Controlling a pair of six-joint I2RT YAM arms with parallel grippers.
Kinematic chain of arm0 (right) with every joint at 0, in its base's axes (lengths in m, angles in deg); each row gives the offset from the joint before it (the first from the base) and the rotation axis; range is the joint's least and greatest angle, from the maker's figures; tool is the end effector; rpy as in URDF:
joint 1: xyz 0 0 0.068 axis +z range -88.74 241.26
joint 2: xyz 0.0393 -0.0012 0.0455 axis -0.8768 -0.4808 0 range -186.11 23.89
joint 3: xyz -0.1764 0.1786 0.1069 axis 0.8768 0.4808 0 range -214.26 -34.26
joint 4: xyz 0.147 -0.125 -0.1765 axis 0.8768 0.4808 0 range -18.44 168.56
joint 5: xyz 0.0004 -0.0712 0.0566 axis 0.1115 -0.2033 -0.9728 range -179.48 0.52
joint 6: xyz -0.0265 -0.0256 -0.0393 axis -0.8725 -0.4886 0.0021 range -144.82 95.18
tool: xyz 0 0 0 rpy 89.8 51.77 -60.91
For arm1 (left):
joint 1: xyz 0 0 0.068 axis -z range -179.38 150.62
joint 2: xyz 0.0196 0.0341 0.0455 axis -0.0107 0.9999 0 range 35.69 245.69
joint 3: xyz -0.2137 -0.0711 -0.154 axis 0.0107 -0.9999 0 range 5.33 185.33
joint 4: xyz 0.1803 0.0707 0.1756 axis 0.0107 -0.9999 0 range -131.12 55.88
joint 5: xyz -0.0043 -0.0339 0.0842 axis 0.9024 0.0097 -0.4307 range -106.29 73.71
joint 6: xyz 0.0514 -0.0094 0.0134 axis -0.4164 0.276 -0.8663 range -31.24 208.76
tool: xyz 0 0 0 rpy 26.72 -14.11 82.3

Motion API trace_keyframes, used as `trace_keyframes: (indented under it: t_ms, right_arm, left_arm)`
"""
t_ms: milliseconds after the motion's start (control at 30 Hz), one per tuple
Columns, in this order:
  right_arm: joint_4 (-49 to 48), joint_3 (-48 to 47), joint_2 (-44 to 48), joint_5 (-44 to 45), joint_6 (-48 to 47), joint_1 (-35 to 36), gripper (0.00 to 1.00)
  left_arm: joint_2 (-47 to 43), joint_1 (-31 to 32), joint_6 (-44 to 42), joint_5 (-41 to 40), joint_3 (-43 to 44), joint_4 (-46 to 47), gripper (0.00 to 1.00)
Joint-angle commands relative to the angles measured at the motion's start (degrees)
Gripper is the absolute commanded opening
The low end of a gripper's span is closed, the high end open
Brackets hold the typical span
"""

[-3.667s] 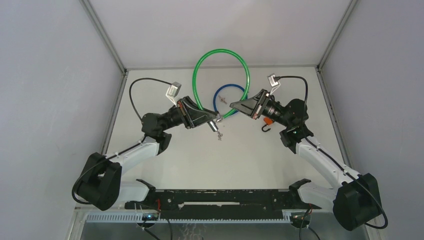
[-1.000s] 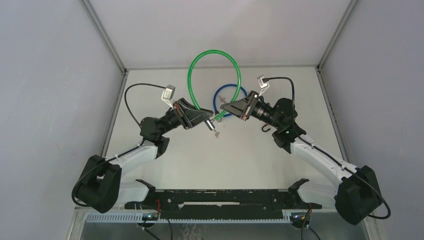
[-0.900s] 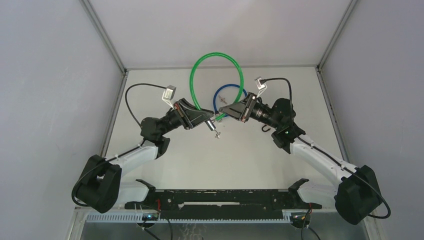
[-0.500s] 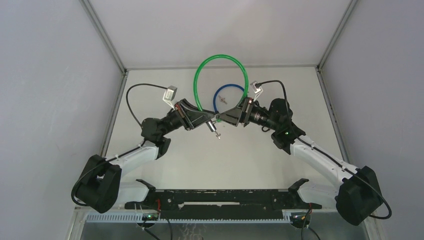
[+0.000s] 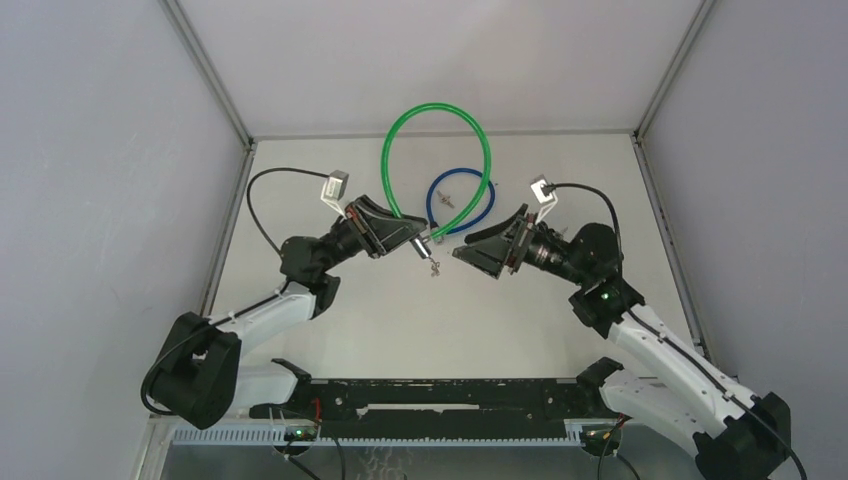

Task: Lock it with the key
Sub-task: Lock the lock.

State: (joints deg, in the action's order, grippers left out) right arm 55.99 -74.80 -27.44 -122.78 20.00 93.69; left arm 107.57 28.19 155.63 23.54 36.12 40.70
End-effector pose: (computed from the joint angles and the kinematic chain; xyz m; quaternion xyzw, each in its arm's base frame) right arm 0.1670 0.1292 0.3414 -0.1396 0.6676 0.5917 0.4298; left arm 0.2077 -0.1342 0.3049 0.1338 0.5185 -0.7176 0.4453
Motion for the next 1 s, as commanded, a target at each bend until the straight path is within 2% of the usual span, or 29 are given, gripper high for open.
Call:
trace_keyframes:
  t_ms: [0, 133, 333, 367, 600, 967]
  right_arm:
    - [-9.4, 6.4, 3.1, -2.7, 0.9, -1.0, 0.98]
    - [-27.3, 9.5, -3.3, -13.6, 14.2, -3.8, 0.9]
    - [-63.7, 9.2, -19.5, -21.9, 35.3, -4.2, 0.95]
    - [-67.0, 8.6, -22.5, -22.6, 37.8, -4.0, 0.95]
    - [-69.6, 4.2, -27.9, -26.6, 37.9, -0.9, 0.96]
    - [-70.5, -0.6, -34.0, -26.6, 38.5, 0.7, 0.95]
  left_arm:
    - [-4.4, -0.4, -3.7, -3.8, 0.1, 5.5, 0.0]
    - [-7.3, -0.4, -7.3, -4.9, 0.2, 5.4, 0.0]
    - [-7.7, -0.4, -5.9, -2.9, 3.4, 4.9, 0.0]
    - [-7.7, -0.4, -5.5, -2.8, 3.5, 5.0, 0.0]
    - [-8.5, -0.4, -4.0, -2.8, 3.9, 5.0, 0.0]
    - [-8.9, -0.4, -2.5, -2.2, 4.4, 5.3, 0.0]
